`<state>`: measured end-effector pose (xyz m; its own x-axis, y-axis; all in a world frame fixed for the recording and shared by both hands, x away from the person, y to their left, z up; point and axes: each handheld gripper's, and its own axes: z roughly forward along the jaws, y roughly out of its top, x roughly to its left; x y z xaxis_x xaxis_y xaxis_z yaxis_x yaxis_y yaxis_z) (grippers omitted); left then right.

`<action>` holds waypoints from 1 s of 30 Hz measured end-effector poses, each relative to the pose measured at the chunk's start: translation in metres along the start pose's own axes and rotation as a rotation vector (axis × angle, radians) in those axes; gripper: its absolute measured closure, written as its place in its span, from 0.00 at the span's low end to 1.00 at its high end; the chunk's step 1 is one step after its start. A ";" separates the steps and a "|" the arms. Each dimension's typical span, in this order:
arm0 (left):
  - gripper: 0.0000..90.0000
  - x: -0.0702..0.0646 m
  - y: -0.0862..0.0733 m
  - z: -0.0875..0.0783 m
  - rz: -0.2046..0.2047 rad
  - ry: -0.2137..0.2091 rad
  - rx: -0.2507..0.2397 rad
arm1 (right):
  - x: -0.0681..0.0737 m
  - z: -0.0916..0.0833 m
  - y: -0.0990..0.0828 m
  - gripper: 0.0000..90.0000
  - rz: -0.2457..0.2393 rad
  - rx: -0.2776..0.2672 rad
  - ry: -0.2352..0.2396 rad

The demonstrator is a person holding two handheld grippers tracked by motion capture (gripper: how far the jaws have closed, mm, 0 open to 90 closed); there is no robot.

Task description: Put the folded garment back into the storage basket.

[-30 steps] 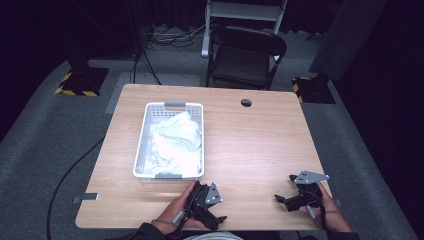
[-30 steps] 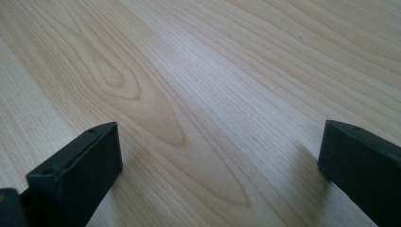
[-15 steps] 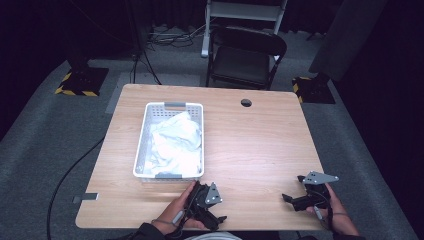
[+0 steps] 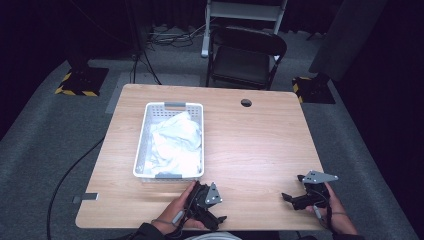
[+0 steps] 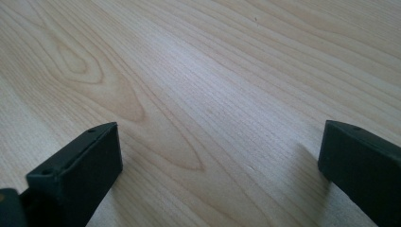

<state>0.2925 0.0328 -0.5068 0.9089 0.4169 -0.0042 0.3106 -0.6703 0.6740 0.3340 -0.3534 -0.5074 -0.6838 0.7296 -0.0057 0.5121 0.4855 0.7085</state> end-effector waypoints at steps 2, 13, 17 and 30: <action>0.01 0.000 0.000 0.000 0.000 0.000 0.000 | 0.000 0.000 0.000 0.01 0.000 0.000 0.000; 0.01 0.000 0.000 0.000 0.000 0.000 0.000 | 0.000 0.001 0.001 0.01 0.003 0.000 -0.003; 0.01 0.000 0.000 0.000 0.000 -0.001 0.000 | 0.000 0.002 0.002 0.01 0.005 0.001 -0.004; 0.01 0.000 0.000 0.000 0.001 -0.002 0.001 | 0.007 0.007 0.007 0.00 0.004 0.000 -0.005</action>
<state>0.2927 0.0328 -0.5068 0.9097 0.4152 -0.0049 0.3099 -0.6711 0.6735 0.3366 -0.3412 -0.5075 -0.6791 0.7340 -0.0065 0.5146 0.4824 0.7089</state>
